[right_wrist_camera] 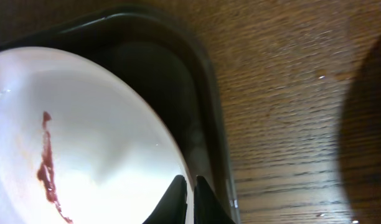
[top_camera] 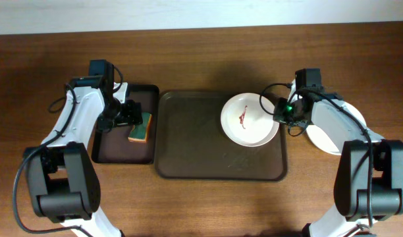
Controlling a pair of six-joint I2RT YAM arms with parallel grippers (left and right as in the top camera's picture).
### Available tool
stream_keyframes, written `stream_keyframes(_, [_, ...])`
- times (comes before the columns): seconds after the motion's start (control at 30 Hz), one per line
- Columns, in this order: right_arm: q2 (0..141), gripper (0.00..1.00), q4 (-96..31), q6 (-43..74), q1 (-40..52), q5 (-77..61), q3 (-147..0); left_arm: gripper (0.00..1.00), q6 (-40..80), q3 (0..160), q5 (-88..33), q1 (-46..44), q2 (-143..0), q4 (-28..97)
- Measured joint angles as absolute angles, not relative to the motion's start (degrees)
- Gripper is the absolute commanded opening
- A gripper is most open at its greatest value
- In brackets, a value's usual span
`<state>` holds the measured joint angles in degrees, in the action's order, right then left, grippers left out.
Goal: Clean dirty plates on tray and stack at the side
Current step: 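Hold the remaining plate tilted over the tray with the right gripper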
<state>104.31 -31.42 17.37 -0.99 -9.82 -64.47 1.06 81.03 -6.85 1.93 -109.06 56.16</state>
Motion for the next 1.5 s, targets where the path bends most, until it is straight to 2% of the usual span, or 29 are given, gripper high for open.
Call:
stream_keyframes(0.07, [104.3,0.19,-32.4,17.3,-1.0,-11.4,-64.5,0.82,1.1,81.0,-6.9,1.9,-109.1,56.2])
stream_keyframes(0.37, [104.3,0.24,-33.9,16.3,-1.0,-13.8,-63.3,0.82,1.1,81.0,-6.9,1.9,-109.1,56.2])
stream_keyframes(0.57, [104.4,0.24,-40.9,14.5,-1.0,-15.8,-67.2,0.82,1.1,81.0,-6.9,1.9,-109.1,56.2])
stream_keyframes(0.67, [104.5,0.24,-48.3,14.5,-1.0,-15.8,-69.6,0.82,1.1,81.0,-6.9,1.9,-109.1,56.2])
stream_keyframes(0.73, [104.5,0.29,-52.6,14.5,-1.0,-15.8,-70.7,0.82,1.1,81.0,-6.9,1.9,-109.1,56.2])
stream_keyframes(1.03, [108.0,0.31,-52.2,14.4,-1.0,-11.9,-70.7,0.82,1.1,81.0,-6.9,1.9,-109.1,56.4])
stream_keyframes(1.3, [110.9,0.26,-40.1,14.5,-0.9,-12.1,-70.7,0.82,1.1,81.0,-6.9,1.9,-109.1,56.6])
stream_keyframes(1.43, [110.9,0.07,-39.2,14.5,-0.9,-11.9,-70.7,0.82,1.1,81.0,-6.9,1.9,-109.1,56.6])
stream_keyframes(1.5, [110.9,0.04,-40.2,14.6,-0.9,-11.9,-70.7,0.82,1.1,81.0,-6.9,1.9,-109.1,56.6])
